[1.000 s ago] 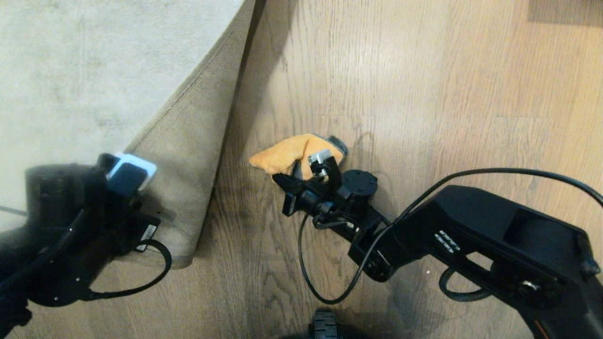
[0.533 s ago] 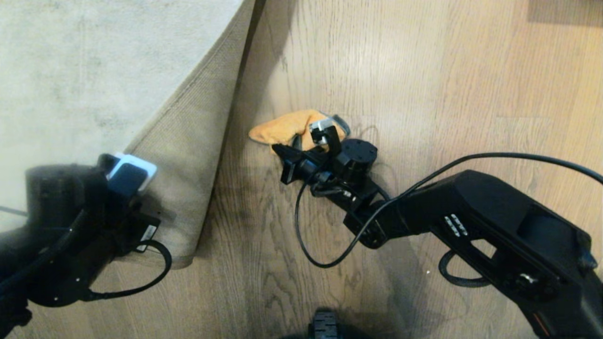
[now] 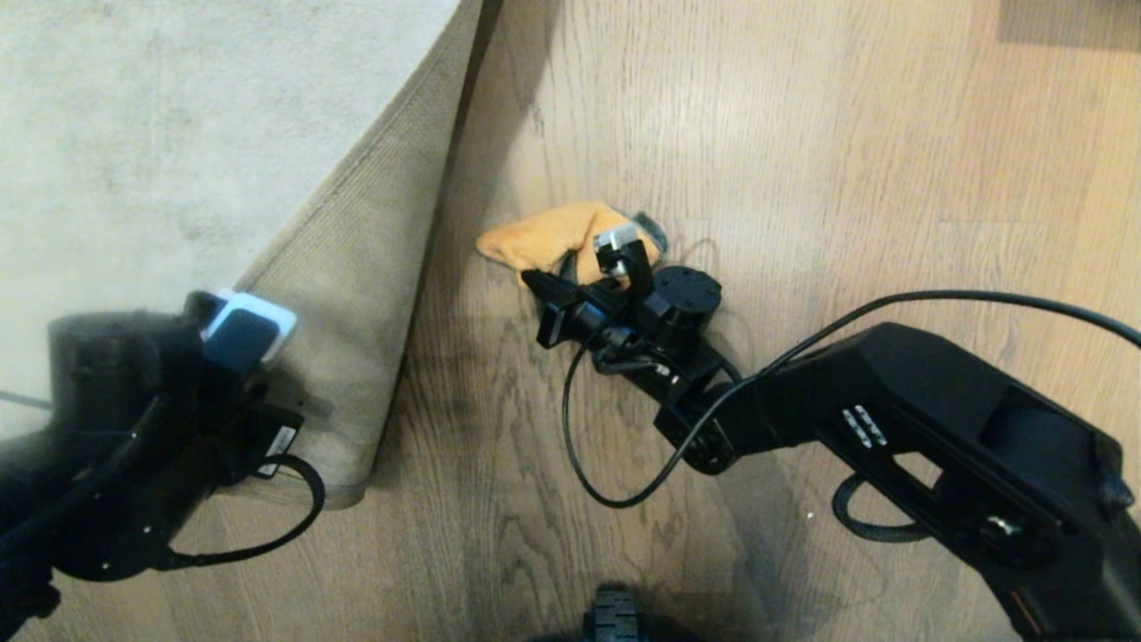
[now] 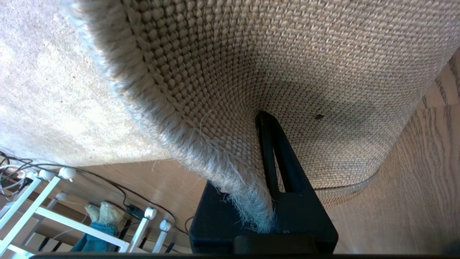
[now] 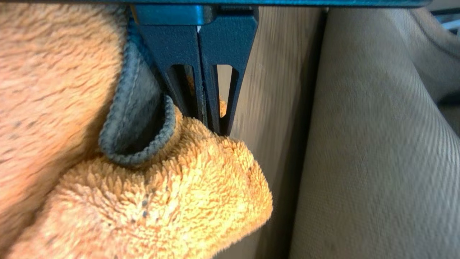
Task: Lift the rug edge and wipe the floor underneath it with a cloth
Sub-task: Wipe the floor under the carpet with a rag
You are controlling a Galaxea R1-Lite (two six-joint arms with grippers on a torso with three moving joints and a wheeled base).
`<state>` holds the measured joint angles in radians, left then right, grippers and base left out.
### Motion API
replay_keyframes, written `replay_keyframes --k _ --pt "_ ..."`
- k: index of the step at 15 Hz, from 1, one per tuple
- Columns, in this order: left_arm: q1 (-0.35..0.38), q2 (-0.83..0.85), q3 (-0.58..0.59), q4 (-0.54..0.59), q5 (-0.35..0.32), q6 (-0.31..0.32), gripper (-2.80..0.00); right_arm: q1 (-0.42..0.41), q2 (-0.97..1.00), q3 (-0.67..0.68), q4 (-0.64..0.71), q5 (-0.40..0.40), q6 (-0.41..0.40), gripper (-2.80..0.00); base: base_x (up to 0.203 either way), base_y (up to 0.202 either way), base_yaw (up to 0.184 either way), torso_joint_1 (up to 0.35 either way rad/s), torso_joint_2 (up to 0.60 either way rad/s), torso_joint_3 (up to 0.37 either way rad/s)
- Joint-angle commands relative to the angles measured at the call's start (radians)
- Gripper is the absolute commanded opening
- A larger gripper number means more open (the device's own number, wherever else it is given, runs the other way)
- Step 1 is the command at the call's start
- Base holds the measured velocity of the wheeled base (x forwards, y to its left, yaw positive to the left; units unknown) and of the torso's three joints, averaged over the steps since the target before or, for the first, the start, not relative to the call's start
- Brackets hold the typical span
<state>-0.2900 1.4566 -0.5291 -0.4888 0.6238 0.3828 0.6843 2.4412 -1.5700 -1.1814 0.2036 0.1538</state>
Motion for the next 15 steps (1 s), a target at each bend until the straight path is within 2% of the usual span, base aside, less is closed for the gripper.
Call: replay_keyframes --k 1,8,12,15 --pt "0.000 -0.001 0.000 -0.004 0.004 0.002 -2.80 0.013 -0.017 0.069 -0.031 0.004 0.001 -2.80 0.000 0.000 0.000 0.000 0.00 0.000" --pt "-0.001 0.001 0.000 -0.004 0.002 0.004 -2.80 0.071 -0.063 0.421 -0.263 0.004 0.001 -2.80 0.000 0.000 0.000 0.000 0.00 0.000" --pt "-0.001 0.001 0.001 -0.004 0.004 0.002 -2.80 0.114 -0.057 0.521 -0.339 0.004 0.001 -2.80 0.000 0.000 0.000 0.000 0.00 0.000" --pt "-0.001 -0.001 0.008 -0.004 0.004 0.002 -2.80 0.133 -0.038 0.534 -0.351 0.004 0.000 -2.80 0.000 0.000 0.000 0.000 0.00 0.000"
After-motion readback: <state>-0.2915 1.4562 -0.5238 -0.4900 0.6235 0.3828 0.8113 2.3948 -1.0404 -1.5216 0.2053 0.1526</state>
